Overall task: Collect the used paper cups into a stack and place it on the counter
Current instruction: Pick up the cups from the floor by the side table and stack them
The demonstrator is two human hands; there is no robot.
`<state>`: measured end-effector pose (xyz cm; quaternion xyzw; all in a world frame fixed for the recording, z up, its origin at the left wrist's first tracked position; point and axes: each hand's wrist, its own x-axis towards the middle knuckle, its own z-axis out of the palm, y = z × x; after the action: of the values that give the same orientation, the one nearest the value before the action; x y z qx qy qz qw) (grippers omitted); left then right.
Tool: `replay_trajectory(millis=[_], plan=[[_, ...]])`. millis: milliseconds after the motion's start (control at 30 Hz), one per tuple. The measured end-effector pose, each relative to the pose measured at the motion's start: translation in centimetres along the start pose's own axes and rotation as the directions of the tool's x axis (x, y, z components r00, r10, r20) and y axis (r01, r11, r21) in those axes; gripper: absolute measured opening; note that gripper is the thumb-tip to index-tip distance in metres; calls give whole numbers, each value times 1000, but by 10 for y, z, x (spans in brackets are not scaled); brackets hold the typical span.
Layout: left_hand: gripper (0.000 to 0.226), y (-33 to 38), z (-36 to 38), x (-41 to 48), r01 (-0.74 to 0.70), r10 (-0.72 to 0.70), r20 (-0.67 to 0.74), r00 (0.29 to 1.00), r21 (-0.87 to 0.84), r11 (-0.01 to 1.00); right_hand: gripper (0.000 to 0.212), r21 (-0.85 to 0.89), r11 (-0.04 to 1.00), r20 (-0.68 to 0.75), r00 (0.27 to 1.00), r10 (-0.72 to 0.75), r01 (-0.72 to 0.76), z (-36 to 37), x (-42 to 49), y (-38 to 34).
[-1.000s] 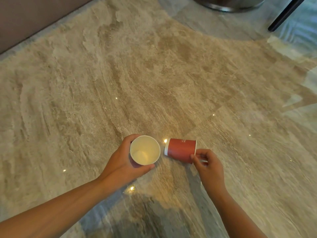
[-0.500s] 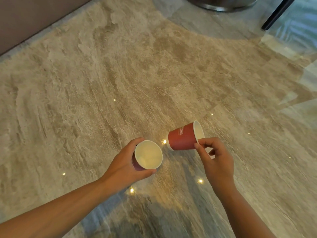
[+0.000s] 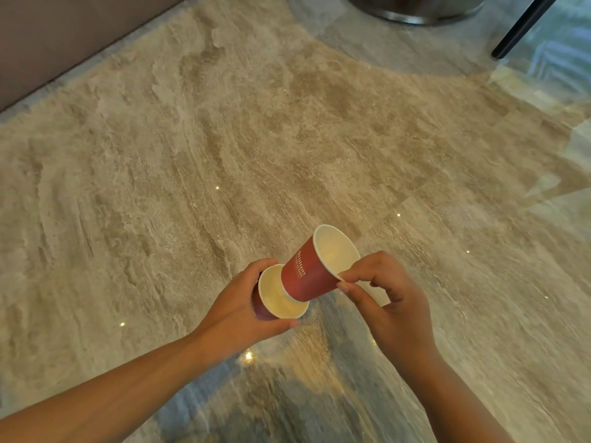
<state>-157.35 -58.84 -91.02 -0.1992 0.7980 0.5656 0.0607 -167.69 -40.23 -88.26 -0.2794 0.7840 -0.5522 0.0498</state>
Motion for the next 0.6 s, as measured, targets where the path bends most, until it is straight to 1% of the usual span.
replay_trajectory(millis=[100, 233, 333, 400, 500, 600], plan=[[75, 1, 0, 0, -1, 1, 3, 1000, -12, 1000, 8, 10, 1000, 17, 1000, -4, 4, 1, -1, -3], [76, 2, 0, 1, 0, 0, 0, 1000, -30, 1000, 9, -2, 999, 30, 999, -42, 42, 2, -1, -8], [79, 4, 0, 1, -14, 14, -1, 1000, -32, 999, 11, 24, 997, 52, 996, -71, 70, 4, -2, -12], [81, 5, 1, 1, -23, 23, -6, 1000, -30, 999, 12, 29, 997, 72, 995, -67, 65, 5, -3, -13], [82, 6, 1, 1, -32, 31, -8, 999, -23, 999, 10, 12, 999, 99, 994, -51, 50, 7, -4, -12], [83, 8, 1, 1, -34, 34, -1, 999, -24, 999, 9, -19, 997, 125, 990, -67, 70, 9, -6, -9]])
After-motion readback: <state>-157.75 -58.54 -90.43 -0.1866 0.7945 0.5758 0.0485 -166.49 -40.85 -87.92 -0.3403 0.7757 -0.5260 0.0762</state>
